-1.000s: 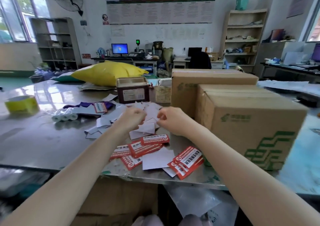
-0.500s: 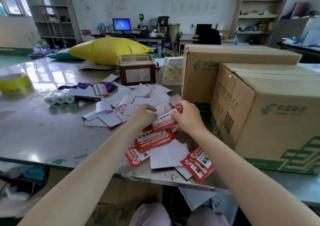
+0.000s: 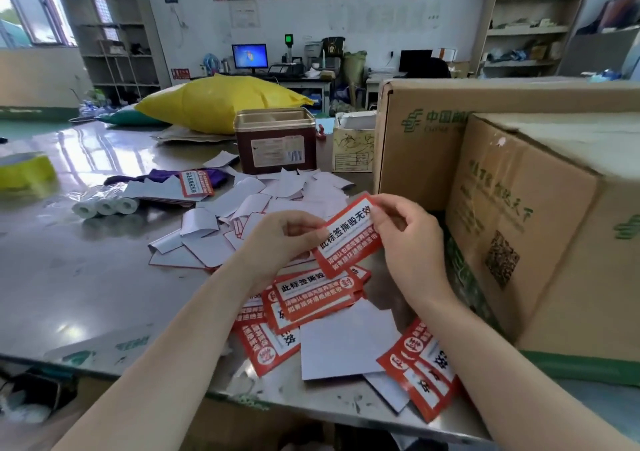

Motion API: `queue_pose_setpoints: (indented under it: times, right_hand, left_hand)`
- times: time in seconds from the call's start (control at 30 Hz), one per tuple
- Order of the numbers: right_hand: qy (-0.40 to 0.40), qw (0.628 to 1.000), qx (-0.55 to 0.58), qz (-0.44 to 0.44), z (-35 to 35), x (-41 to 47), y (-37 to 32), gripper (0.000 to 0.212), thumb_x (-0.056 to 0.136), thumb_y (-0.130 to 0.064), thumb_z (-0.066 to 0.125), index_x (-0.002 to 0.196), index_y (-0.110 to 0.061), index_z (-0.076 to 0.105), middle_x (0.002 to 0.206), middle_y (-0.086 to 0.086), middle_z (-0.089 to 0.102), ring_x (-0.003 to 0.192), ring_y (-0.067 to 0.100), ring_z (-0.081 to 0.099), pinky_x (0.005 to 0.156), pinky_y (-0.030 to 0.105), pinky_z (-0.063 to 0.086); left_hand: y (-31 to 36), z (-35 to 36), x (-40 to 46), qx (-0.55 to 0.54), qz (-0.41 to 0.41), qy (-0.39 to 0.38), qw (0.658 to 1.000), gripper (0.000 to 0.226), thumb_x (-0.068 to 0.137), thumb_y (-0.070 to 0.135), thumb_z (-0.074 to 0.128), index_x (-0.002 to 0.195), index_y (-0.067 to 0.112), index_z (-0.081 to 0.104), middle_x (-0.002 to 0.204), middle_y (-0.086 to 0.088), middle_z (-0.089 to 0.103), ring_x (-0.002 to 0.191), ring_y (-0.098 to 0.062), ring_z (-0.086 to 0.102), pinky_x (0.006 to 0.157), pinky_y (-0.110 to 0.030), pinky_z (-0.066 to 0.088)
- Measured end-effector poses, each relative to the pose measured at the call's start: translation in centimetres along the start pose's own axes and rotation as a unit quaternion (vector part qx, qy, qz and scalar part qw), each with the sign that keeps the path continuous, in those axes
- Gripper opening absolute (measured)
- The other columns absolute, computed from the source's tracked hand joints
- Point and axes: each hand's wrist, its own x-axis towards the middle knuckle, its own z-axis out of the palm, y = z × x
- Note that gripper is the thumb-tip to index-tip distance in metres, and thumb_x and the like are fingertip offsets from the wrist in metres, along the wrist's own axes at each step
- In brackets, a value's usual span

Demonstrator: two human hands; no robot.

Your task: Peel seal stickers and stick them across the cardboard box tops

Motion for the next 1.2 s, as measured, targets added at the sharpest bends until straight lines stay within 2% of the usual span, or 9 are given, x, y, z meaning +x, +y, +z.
queue_pose_setpoints:
  times: [0.23, 0.33, 0.53, 0.63, 0.73, 0.93, 1.0, 1.1, 1.2]
  right_hand:
    - [-0.025, 0.998, -0.031, -0.052, 0.2, -1.2, -0.6, 0.039, 0.093, -0.032, 0.047, 0.131, -0.021, 0.049, 0.120, -0.009, 0.051, 0.081, -0.007, 0.055, 0.058, -0.002, 0.042]
    - [-0.036, 0.997, -0.043, -0.048, 0.4, -1.0, -0.5, 0.043, 0.093, -0.033, 0.046, 0.134, -0.022, 0.044, 0.133, -0.004, 0.049, 0.090, -0.002, 0.054, 0.060, -0.005, 0.041]
    - [-0.056, 0.996, -0.069, -0.030, 0.5, -1.2, -0.5, 0.047, 0.093, -0.035, 0.046, 0.138, -0.024, 0.038, 0.137, -0.003, 0.045, 0.101, 0.002, 0.051, 0.055, -0.003, 0.041]
    - [-0.030, 0.996, -0.072, -0.046, 0.2, -1.2, -0.6, 0.040, 0.092, -0.030, 0.050, 0.132, -0.023, 0.046, 0.123, -0.007, 0.048, 0.100, 0.002, 0.050, 0.060, 0.000, 0.042]
    - [-0.006, 0.997, -0.055, -0.045, -0.2, -1.1, -0.7, 0.025, 0.092, -0.024, 0.052, 0.117, -0.021, 0.057, 0.107, -0.011, 0.047, 0.087, 0.000, 0.054, 0.060, -0.002, 0.043]
    - [-0.027, 0.998, -0.040, -0.046, -0.2, -1.1, -0.9, 0.020, 0.091, -0.025, 0.054, 0.110, -0.022, 0.059, 0.102, -0.013, 0.052, 0.079, -0.003, 0.054, 0.060, -0.006, 0.041]
    - [-0.044, 0.998, -0.018, -0.038, -0.2, -1.0, -1.0, 0.023, 0.091, -0.026, 0.055, 0.113, -0.023, 0.058, 0.106, -0.012, 0.055, 0.085, 0.002, 0.058, 0.064, 0.001, 0.048]
    - [-0.046, 0.999, 0.015, -0.021, -0.1, -1.0, -1.1, 0.023, 0.090, -0.027, 0.056, 0.113, -0.027, 0.057, 0.108, -0.009, 0.060, 0.091, 0.008, 0.063, 0.071, 0.017, 0.056]
    - [0.002, 0.998, 0.061, 0.001, -0.6, -0.8, -1.1, 0.014, 0.091, -0.023, 0.055, 0.104, -0.029, 0.057, 0.097, -0.013, 0.062, 0.080, 0.003, 0.064, 0.058, 0.011, 0.052]
  left_hand:
    - [-0.5, 0.0, 0.3, -0.055, -0.030, 0.024, 0.998, 0.012, 0.079, 0.014, 0.069, 0.091, 0.013, 0.069, 0.088, -0.005, 0.074, 0.080, -0.020, 0.071, 0.067, -0.025, 0.054]
    - [-0.6, 0.1, 0.4, -0.056, -0.036, 0.032, 0.997, 0.009, 0.079, 0.015, 0.070, 0.089, 0.015, 0.069, 0.085, -0.003, 0.075, 0.080, -0.020, 0.071, 0.071, -0.027, 0.056]
    - [-0.6, 0.1, 0.4, -0.050, -0.047, 0.027, 0.997, 0.009, 0.081, 0.015, 0.068, 0.090, 0.017, 0.068, 0.085, -0.002, 0.075, 0.076, -0.017, 0.071, 0.065, -0.024, 0.056]
    - [-0.6, 0.1, 0.2, -0.083, -0.065, -0.012, 0.994, 0.016, 0.083, 0.014, 0.065, 0.099, 0.016, 0.067, 0.090, -0.008, 0.074, 0.075, -0.019, 0.071, 0.060, -0.025, 0.056]
    - [-0.6, 0.0, 0.1, -0.088, -0.075, -0.064, 0.991, 0.023, 0.085, 0.021, 0.062, 0.106, 0.014, 0.067, 0.095, -0.010, 0.073, 0.078, -0.020, 0.070, 0.070, -0.032, 0.057]
    - [-0.6, 0.1, -0.1, -0.056, -0.065, -0.068, 0.994, 0.020, 0.086, 0.021, 0.061, 0.104, 0.014, 0.069, 0.089, -0.008, 0.074, 0.060, -0.010, 0.064, 0.056, -0.020, 0.052]
    - [-0.7, 0.1, 0.0, -0.055, -0.063, -0.066, 0.994, 0.019, 0.086, 0.022, 0.061, 0.102, 0.016, 0.069, 0.092, -0.010, 0.074, 0.064, -0.013, 0.065, 0.057, -0.021, 0.053]
    - [-0.7, 0.0, 0.3, -0.062, -0.057, -0.046, 0.995, 0.016, 0.085, 0.022, 0.062, 0.097, 0.014, 0.069, 0.094, -0.008, 0.073, 0.083, -0.022, 0.069, 0.073, -0.030, 0.056]
    - [-0.6, 0.1, 0.5, -0.065, -0.037, -0.027, 0.997, 0.020, 0.083, 0.027, 0.061, 0.090, 0.010, 0.069, 0.093, -0.006, 0.074, 0.090, -0.020, 0.066, 0.079, -0.028, 0.051]
